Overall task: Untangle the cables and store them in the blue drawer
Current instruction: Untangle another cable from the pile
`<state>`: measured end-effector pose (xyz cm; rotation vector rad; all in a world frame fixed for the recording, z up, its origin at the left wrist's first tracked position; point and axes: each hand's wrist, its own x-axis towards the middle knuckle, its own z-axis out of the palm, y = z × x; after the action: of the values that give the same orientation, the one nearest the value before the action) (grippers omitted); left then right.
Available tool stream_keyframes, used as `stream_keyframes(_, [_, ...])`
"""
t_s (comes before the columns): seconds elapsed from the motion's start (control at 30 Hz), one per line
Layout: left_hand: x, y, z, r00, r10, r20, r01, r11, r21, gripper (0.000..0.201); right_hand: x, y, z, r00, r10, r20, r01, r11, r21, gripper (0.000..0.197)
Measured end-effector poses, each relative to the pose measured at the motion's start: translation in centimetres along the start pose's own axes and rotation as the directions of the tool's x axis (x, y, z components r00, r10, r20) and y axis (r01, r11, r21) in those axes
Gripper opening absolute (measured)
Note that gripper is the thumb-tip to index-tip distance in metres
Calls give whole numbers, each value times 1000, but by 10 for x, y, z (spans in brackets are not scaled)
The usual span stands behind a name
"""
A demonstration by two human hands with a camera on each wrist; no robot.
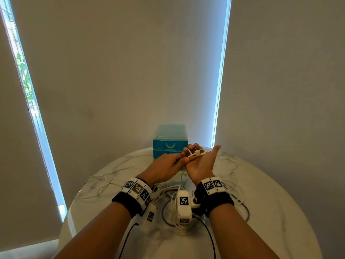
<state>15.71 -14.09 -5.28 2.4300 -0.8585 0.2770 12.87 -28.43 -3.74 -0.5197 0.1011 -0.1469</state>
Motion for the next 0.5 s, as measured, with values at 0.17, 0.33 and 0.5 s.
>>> stream_keyframes(0.17, [-2, -3, 0, 1000, 15, -5, -15, 1000, 2, 50, 0, 7, 3, 995, -69, -74, 61, 992, -107, 66])
stream_keyframes(0.33, [-8, 8, -3, 995, 67, 69, -64, 997, -44, 45, -6, 8, 5, 990, -98, -100, 77, 978, -195, 62])
stream_keyframes(0.5, [-13, 12, -4, 998, 69, 13, -67, 988, -138, 45, -9, 5, 3, 991, -105, -85, 81, 966, -247, 60])
